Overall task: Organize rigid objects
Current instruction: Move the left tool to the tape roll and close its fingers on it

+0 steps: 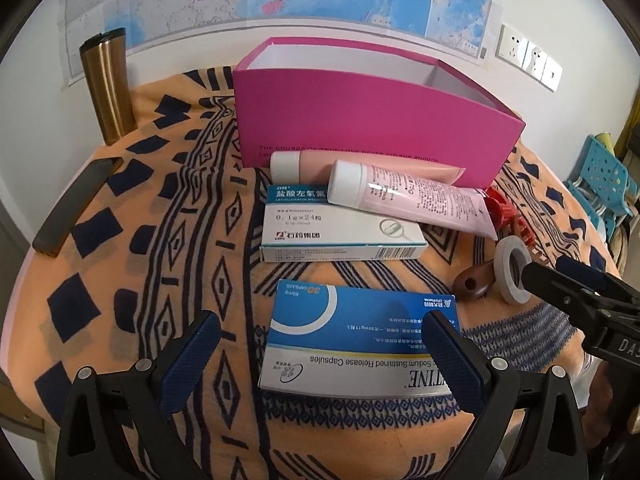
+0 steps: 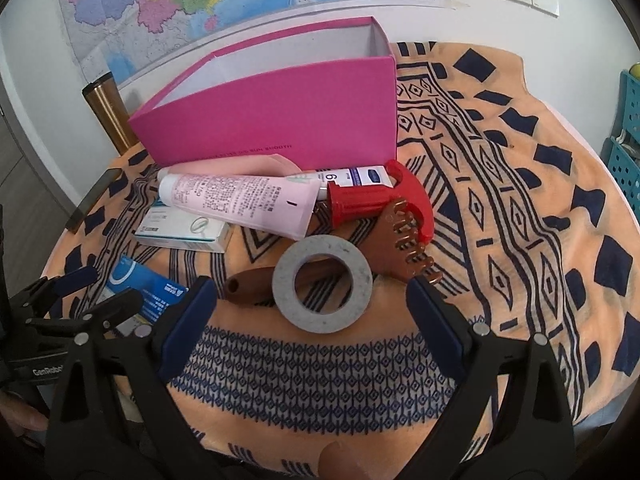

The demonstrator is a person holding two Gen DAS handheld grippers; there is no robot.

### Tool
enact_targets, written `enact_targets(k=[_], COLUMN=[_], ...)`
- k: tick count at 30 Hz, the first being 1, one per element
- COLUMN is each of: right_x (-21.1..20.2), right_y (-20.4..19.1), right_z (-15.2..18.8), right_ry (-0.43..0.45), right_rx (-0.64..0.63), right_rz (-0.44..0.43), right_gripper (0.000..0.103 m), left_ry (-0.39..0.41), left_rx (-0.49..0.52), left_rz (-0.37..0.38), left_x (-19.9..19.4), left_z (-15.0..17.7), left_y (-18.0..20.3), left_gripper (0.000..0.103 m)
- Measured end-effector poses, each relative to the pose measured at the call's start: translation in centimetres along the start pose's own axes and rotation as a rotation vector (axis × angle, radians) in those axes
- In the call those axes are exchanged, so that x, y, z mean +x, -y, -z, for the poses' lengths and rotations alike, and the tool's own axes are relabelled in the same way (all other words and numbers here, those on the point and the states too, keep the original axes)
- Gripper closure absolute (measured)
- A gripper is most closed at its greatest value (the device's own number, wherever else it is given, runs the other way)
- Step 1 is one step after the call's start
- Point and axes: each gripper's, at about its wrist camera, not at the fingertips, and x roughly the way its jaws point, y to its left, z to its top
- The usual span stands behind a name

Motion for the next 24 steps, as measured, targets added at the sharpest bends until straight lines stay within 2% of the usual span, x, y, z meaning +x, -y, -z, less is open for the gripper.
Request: enact_targets(k=[7,18,20,24], right_x=[0.9,1.5,1.6,2.0], right_y=[0.1,0.9,1.0,1.1], right_z=[-0.2,0.0,0.0,0.0], right_ry=[-0.010,-0.006,-0.010,-0.008], right_rx=[-0.002,-0.017,-0.020,-0.013], right_rz=[0.007,-0.020,-0.035,-0.048], right_gripper=[0.007,0.007,0.015,0.016], left_ry=[0.021,0.058,0.073,0.077], left_rx=[0.061,0.132,0.144,0.161], left_rz=[0.011,0.113,0.126,0.123], left_x=[-0.2,-0.5,-0.8,-0.7], left_z=[-0.8,-2.5,-2.6,-2.7], left_y=[2.0,5.0,5.2,5.4], left_gripper=[0.001,0.001,0.001,0.002])
